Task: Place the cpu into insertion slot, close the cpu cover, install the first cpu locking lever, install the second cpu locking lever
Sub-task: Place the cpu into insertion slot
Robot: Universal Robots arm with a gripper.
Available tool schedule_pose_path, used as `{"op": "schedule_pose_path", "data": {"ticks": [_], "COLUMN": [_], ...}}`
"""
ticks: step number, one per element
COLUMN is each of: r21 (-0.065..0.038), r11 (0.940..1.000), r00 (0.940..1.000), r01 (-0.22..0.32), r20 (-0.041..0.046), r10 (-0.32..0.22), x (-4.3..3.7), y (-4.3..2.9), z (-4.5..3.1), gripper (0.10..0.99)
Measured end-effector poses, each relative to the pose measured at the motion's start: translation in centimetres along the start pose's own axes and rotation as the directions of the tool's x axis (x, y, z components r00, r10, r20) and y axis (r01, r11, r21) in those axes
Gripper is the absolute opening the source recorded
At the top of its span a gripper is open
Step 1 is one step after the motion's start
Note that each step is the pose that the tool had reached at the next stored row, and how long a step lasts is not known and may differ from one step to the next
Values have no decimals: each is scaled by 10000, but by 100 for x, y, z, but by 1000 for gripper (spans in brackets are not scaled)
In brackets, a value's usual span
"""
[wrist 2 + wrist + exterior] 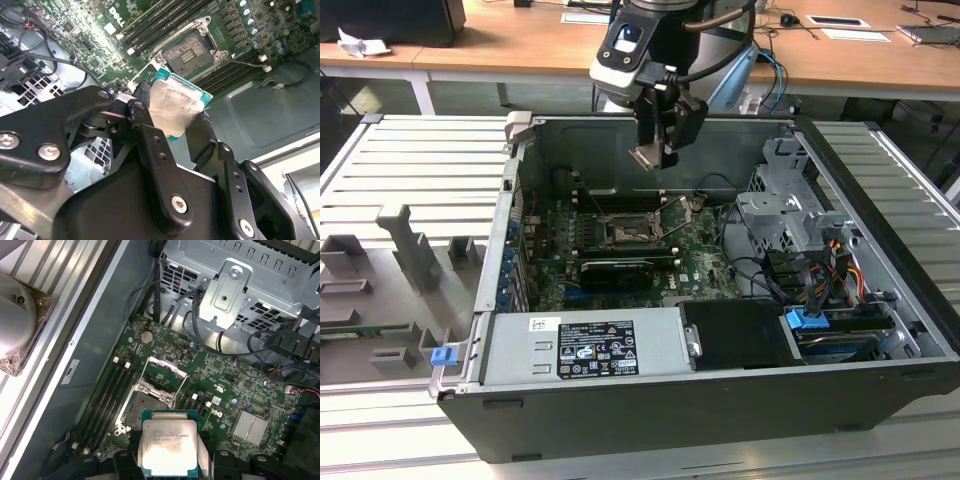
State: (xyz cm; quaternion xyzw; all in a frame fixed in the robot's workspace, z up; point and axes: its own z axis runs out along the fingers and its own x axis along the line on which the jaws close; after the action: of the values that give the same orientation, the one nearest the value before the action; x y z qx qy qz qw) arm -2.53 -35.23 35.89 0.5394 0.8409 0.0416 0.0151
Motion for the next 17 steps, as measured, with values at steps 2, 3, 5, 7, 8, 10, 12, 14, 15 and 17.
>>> {"op": "schedule_pose_path", "data": {"ticks": [2, 3, 5, 7, 8, 10, 12, 14, 15, 17], "r21": [-1, -2, -6, -9, -12, -25, -39, -46, -47, -43], "r11": [10000, 9999, 9997, 9991, 9985, 9948, 9886, 9853, 9850, 9842], "r00": [10000, 9999, 9997, 9991, 9985, 9948, 9885, 9852, 9849, 9841], "r01": [-77, -111, -232, -418, -541, -1015, -1503, -1707, -1726, -1772], "r20": [7, 9, 19, 36, 46, 86, 128, 144, 146, 149], "r10": [77, 111, 232, 418, 541, 1015, 1504, 1707, 1726, 1772], "x": [0, 0, 0, 0, 0, -1, 0, 0, 0, 0], "y": [0, 0, 0, -1, -1, -2, -4, -6, -7, -9], "z": [2, 3, 8, 13, 16, 25, 38, 55, 60, 77], "gripper": [529, 529, 529, 529, 529, 529, 529, 529, 529, 529]}}
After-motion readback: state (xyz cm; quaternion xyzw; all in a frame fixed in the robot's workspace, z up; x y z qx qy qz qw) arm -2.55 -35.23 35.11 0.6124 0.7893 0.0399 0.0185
